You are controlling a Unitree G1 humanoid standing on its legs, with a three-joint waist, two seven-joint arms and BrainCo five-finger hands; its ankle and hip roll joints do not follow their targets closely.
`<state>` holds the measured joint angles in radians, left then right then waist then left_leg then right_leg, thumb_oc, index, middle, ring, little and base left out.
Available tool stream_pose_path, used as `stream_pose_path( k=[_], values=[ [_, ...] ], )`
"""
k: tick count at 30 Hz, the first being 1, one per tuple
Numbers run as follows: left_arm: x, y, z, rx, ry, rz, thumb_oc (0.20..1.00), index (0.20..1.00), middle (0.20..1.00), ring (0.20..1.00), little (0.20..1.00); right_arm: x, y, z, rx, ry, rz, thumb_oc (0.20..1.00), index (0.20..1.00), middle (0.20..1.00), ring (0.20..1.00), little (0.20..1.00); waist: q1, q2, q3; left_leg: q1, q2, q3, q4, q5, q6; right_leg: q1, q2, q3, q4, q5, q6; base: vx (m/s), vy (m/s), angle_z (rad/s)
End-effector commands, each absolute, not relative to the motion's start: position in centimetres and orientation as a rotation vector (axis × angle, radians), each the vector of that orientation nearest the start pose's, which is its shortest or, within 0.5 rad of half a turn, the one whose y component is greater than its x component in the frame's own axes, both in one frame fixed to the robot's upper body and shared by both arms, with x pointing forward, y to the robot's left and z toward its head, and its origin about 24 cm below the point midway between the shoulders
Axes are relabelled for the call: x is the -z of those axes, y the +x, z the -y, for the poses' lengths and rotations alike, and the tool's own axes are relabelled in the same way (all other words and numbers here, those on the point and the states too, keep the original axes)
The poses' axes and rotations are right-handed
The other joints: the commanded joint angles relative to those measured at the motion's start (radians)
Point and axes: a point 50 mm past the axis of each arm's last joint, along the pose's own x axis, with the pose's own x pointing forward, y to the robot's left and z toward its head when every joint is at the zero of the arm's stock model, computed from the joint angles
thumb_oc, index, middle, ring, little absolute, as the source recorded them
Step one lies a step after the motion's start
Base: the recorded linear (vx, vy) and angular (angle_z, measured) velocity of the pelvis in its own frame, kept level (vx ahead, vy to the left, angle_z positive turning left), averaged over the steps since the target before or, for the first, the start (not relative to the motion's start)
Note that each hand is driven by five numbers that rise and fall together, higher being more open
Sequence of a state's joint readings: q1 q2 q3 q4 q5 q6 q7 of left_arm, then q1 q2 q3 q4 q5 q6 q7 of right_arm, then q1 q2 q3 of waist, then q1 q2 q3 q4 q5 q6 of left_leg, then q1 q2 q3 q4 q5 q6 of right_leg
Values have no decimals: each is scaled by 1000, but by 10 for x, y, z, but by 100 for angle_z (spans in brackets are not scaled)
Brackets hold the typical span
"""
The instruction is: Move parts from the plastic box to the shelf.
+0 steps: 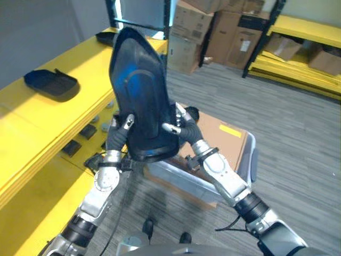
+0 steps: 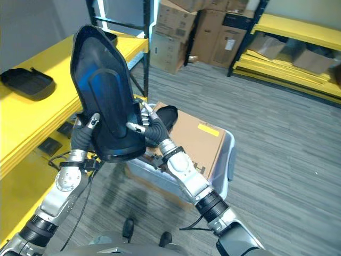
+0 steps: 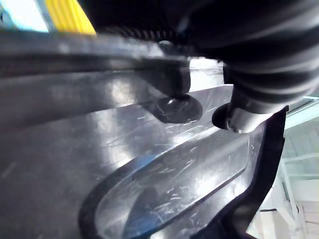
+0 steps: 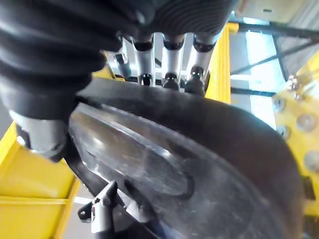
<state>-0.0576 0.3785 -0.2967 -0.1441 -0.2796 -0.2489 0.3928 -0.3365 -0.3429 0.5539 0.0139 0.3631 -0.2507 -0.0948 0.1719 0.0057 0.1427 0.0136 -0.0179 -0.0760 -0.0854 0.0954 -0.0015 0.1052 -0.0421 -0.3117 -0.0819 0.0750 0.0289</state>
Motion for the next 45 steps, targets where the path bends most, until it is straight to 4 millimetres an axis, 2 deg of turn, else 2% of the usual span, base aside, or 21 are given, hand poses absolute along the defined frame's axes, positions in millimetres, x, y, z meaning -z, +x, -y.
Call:
stream_pose_path(
  k=[1, 2, 3, 5, 7, 8, 9, 16, 17, 19, 21, 23, 24, 25, 26, 27, 29, 31, 37, 40, 45],
  values=[
    [-145, 254, -206, -273, -16, 603, 200, 200, 200, 200, 200, -138, 252, 60, -628, 191, 497, 1000, 1000, 1000, 1000, 1000, 33, -17, 26, -4, 121, 25, 13, 18, -98, 49, -83, -30, 16, -51, 51, -8, 19, 32],
    [-137, 240, -223, -283, -53, 600, 200, 200, 200, 200, 200, -112, 255, 78, -550, 147, 370, 1000, 1000, 1000, 1000, 1000, 35, -7, 45, -34, 167, 138, 15, 63, -119, 67, -90, -104, 24, -50, 56, -6, 39, 57],
    [-137, 237, -225, -276, -59, 605, 200, 200, 200, 200, 200, -108, 255, 82, -534, 142, 350, 1000, 1000, 1000, 1000, 1000, 32, -5, 48, -37, 177, 166, 14, 72, -123, 72, -91, -120, 25, -49, 58, -14, 69, 87],
    [-136, 225, -231, -241, -55, 637, 200, 200, 200, 200, 200, -87, 252, 100, -465, 133, 270, 1000, 1000, 1000, 1000, 1000, 14, -1, 63, -37, 224, 298, 18, 107, -140, 90, -99, -195, 41, -49, 69, -24, 70, 132],
    [-141, 217, -233, -213, -25, 715, 200, 200, 200, 200, 200, -57, 246, 122, -380, 86, 148, 1000, 1000, 1000, 1000, 1000, -33, -7, 69, -16, 264, 454, 18, 121, -158, 99, -110, -258, 72, -60, 85, 48, 97, 201],
    [-142, 217, -233, -211, -21, 726, 200, 200, 200, 200, 200, -50, 245, 125, -373, 85, 110, 1000, 1000, 1000, 1000, 1000, -39, -8, 69, -14, 267, 472, 18, 123, -159, 98, -112, -266, 76, -61, 86, 129, 225, 226],
    [-149, 216, -231, -217, 13, 794, 200, 200, 200, 200, 200, -17, 240, 139, -328, 24, -50, 1000, 1000, 1000, 1000, 1000, -61, -13, 63, -11, 275, 523, 18, 125, -160, 94, -120, -290, 89, -62, 89, 88, 219, 154],
    [-166, 217, -223, -156, 57, 888, 200, 200, 200, 200, 200, 76, 210, 169, -188, -161, -511, 1000, 1000, 1000, 1000, 1000, -26, -3, 38, -35, 251, 500, 15, 112, -149, 126, -155, -318, 120, -90, 102, 155, 248, 63],
    [-174, 219, -221, -98, 34, 904, 200, 200, 200, 200, 200, 107, 190, 185, -137, -202, -711, 1000, 1000, 1000, 1000, 1000, 9, 0, 22, -49, 219, 474, 14, 90, -123, 156, -175, -318, 149, -110, 106, 200, 300, 37],
    [-179, 223, -219, -53, 21, 912, 200, 200, 200, 200, 200, 121, 178, 196, -90, -201, -810, 1000, 1000, 1000, 1000, 1000, 24, -3, 18, -53, 193, 463, 14, 73, -99, 163, -203, -318, 204, -104, 114, 196, 282, 32],
    [-192, 231, -208, 8, 21, 924, 200, 200, 200, 200, 200, 138, 158, 213, -23, -229, -957, 1000, 1000, 1000, 1000, 1000, 27, -8, 27, -39, 147, 468, 12, 40, -57, 122, -300, -324, 374, -18, 152, 297, 363, 40],
    [-195, 235, -200, 26, 26, 926, 200, 200, 200, 200, 200, 142, 152, 221, 12, -224, -1021, 1000, 1000, 1000, 1000, 1000, 7, -7, 39, -23, 136, 464, 9, 30, -46, 63, -295, -267, 444, -3, 159, 244, 199, 41],
    [-197, 238, -194, 35, 23, 926, 200, 200, 200, 200, 200, 144, 147, 227, 37, -231, -1053, 1000, 1000, 1000, 1000, 1000, -24, -4, 51, -14, 127, 431, 8, 23, -48, 6, -230, -191, 428, -30, 144, 179, 30, 23],
    [-198, 240, -192, 35, 21, 926, 200, 200, 200, 200, 200, 145, 147, 228, 44, -233, -1058, 1000, 1000, 1000, 1000, 1000, -32, -1, 54, -14, 129, 418, 9, 21, -51, -9, -205, -172, 419, -40, 135, 202, -74, 43],
    [-201, 244, -183, 58, 3, 928, 200, 200, 200, 200, 200, 145, 142, 234, 84, -219, -1069, 1000, 1000, 1000, 1000, 1000, -72, 6, 59, -9, 123, 352, 3, 31, -51, -58, -116, -116, 270, -53, 93, 121, -109, 66],
    [-201, 245, -181, 56, -1, 927, 200, 200, 200, 200, 200, 145, 141, 234, 84, -220, -1074, 1000, 1000, 1000, 1000, 1000, -79, 7, 58, -7, 122, 340, 2, 29, -52, -61, -108, -109, 252, -55, 90, 136, -209, 94],
    [-205, 251, -171, 95, -50, 919, 200, 200, 200, 200, 200, 148, 131, 240, 121, -189, -1096, 1000, 1000, 1000, 1000, 1000, -144, -4, 52, 2, 93, 232, -2, -16, -37, -134, -98, 42, 117, 26, 102, 166, -250, 123],
    [-205, 253, -158, 127, -143, 889, 200, 200, 200, 200, 200, 153, 114, 244, 107, -165, -1164, 1000, 1000, 1000, 1000, 1000, -187, -15, 39, 5, 57, 127, -2, -47, -24, -109, -57, 171, 52, 35, 90, 222, -437, 204],
    [-196, 248, -162, 54, -194, 812, 200, 200, 200, 200, 200, 163, 85, 238, -25, -162, -1366, 1000, 1000, 1000, 1000, 1000, -147, -12, 38, 9, 59, 107, -1, -26, -59, -33, -41, 136, 13, 0, 60, 68, -242, 110],
    [-191, 251, -158, 73, -176, 766, 200, 200, 200, 200, 200, 162, 69, 253, 75, -141, -1485, 1000, 1000, 1000, 1000, 1000, -135, -2, 53, -15, 84, 201, 46, -15, -88, 8, -58, 57, 7, -21, 45, 20, 7, 71],
    [-183, 252, -169, -23, -54, 725, 200, 200, 200, 200, 200, 155, 86, 264, 160, -53, -1414, 1000, 1000, 1000, 1000, 1000, -117, 2, 44, 7, 105, 123, 65, -31, -105, 16, -70, 83, 8, -26, 44, 85, 96, 36]
  ],
)
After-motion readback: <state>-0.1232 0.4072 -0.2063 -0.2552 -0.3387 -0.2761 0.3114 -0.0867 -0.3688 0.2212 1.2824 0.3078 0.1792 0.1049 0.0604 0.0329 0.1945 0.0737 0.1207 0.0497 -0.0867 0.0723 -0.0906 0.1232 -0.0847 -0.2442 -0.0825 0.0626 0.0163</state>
